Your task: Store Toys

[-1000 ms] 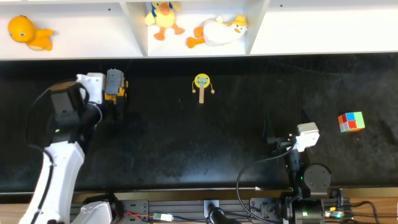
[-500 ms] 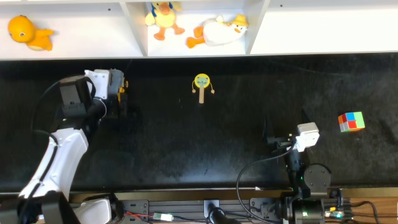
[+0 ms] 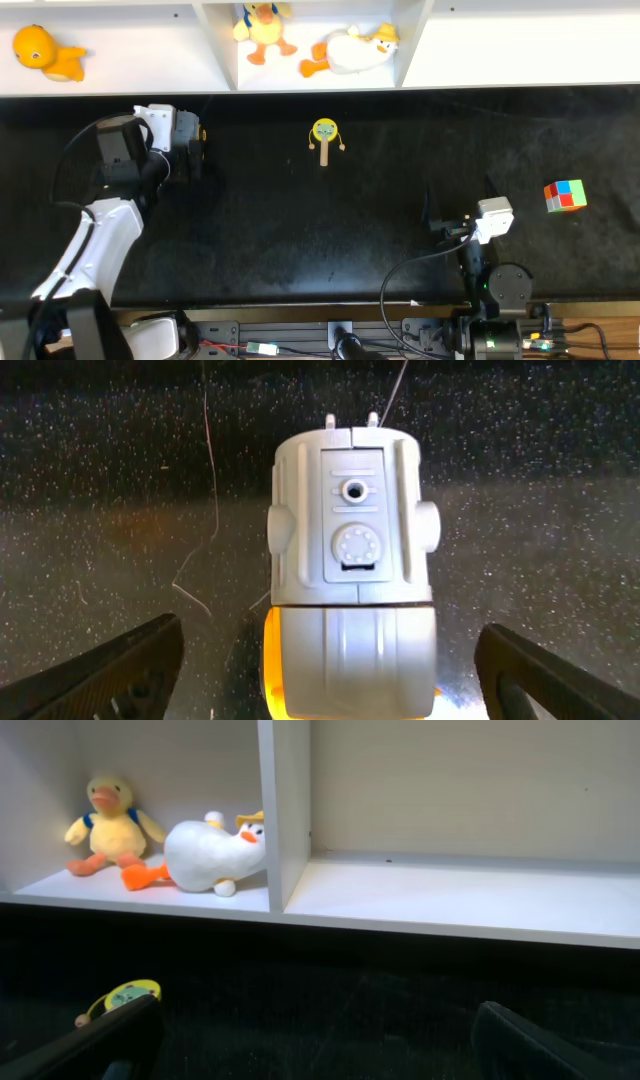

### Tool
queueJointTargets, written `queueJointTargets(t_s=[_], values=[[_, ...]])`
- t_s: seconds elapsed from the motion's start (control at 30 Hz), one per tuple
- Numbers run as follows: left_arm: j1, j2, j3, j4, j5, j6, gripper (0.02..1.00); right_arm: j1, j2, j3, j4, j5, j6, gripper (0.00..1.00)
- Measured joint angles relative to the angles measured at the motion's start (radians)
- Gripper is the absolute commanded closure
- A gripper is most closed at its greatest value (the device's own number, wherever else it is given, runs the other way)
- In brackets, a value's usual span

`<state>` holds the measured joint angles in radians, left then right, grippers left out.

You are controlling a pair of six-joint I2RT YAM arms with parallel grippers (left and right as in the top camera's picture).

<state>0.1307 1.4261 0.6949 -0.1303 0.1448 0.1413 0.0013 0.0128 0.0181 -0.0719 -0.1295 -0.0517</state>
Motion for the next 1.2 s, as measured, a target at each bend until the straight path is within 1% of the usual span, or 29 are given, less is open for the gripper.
queueJointTargets(t_s=[0.13,0.2,0.23,0.3,0.43,0.5,0.53,0.63,0.67,0.7,0.87,0.93,1.2], values=[[0.000,0.021,0.000,0.005,-0.001,0.000,0.086,0.000,0.000,0.000,0.000,0.000,-0.001,0.005],[0.000,0.029,0.000,0.015,-0.002,0.000,0.123,0.000,0.000,0.000,0.000,0.000,0.000,0.005],[0.000,0.031,0.000,0.021,-0.004,0.000,0.178,0.000,0.000,0.000,0.001,0.000,0.000,0.005],[0.000,0.033,0.000,0.027,-0.004,0.002,0.235,0.000,0.000,0.000,0.000,0.000,0.000,0.005],[0.000,0.033,0.000,0.042,-0.005,0.011,0.316,0.000,0.000,0.000,0.000,-0.001,-0.001,0.005],[0.000,0.033,0.000,0.042,-0.004,0.015,0.380,0.000,0.000,0.000,0.000,0.000,0.000,0.005],[0.000,0.033,0.000,0.042,-0.005,0.015,0.441,0.000,0.000,0.000,0.000,0.000,0.000,0.005],[0.000,0.033,0.000,0.043,-0.008,0.016,0.509,0.000,0.000,0.000,0.000,0.000,0.000,0.005],[0.000,0.033,0.000,0.043,-0.007,0.016,0.553,0.000,0.000,0.000,0.000,0.000,0.000,0.005],[0.000,0.033,0.001,0.046,-0.008,0.015,0.573,0.000,0.000,0.000,0.000,0.000,0.000,0.005],[0.000,0.033,0.007,0.048,-0.007,0.016,0.603,0.000,0.000,0.000,0.000,0.000,0.000,0.005],[0.000,0.033,0.008,0.041,-0.008,0.016,0.630,0.000,0.000,0.000,0.001,0.000,0.000,0.005],[0.000,-0.011,0.014,-0.049,-0.008,0.018,0.698,0.000,0.000,0.000,0.000,0.000,0.000,0.005]])
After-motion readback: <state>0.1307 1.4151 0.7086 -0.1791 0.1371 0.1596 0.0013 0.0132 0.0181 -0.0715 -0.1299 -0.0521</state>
